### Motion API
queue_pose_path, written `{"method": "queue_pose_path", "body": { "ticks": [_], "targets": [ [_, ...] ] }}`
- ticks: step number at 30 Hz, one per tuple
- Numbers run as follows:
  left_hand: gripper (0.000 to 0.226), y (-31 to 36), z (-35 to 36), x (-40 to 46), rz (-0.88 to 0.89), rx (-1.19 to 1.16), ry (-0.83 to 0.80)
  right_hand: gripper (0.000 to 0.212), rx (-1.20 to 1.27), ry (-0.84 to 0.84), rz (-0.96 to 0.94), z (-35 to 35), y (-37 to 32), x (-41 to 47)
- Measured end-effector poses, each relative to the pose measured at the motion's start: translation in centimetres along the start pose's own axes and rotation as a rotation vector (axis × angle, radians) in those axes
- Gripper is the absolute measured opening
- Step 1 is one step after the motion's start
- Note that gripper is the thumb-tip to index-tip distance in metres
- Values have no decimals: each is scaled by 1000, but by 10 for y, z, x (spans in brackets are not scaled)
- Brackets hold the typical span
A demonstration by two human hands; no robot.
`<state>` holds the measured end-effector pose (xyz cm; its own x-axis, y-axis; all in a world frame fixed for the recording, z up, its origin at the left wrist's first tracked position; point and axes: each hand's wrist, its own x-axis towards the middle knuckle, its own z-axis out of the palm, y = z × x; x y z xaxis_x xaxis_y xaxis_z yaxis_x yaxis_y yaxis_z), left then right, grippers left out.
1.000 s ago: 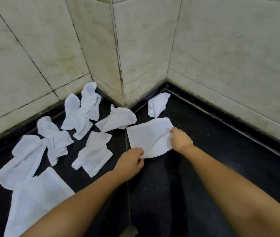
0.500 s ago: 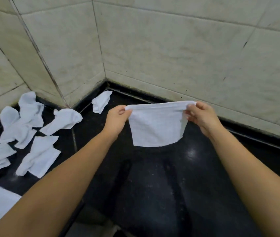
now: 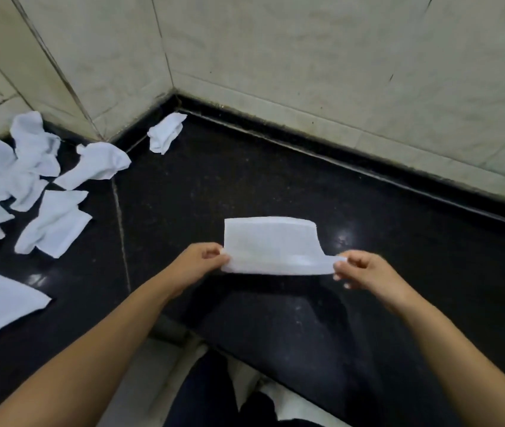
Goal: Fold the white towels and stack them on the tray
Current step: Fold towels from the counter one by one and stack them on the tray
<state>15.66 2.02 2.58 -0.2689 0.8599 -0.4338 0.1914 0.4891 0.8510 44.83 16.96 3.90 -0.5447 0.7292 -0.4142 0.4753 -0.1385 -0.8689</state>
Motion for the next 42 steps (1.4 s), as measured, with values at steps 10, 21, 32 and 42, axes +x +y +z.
{"method": "queue_pose_path", "body": {
  "ticks": [10, 21, 32, 42],
  "targets": [
    [14, -11, -3, 45, -86, 308, 124, 15, -304, 154, 105, 15, 11, 55],
    [16, -20, 15, 96, 50, 729, 378, 16, -750, 443, 129, 42, 7, 112],
    [72, -52, 31, 50, -50, 887, 391, 44, -1071, -250, -265, 157, -68, 167],
    [18, -33, 17, 52, -41, 486, 279, 13, -751, -317, -219, 135, -91, 153]
  ]
}}
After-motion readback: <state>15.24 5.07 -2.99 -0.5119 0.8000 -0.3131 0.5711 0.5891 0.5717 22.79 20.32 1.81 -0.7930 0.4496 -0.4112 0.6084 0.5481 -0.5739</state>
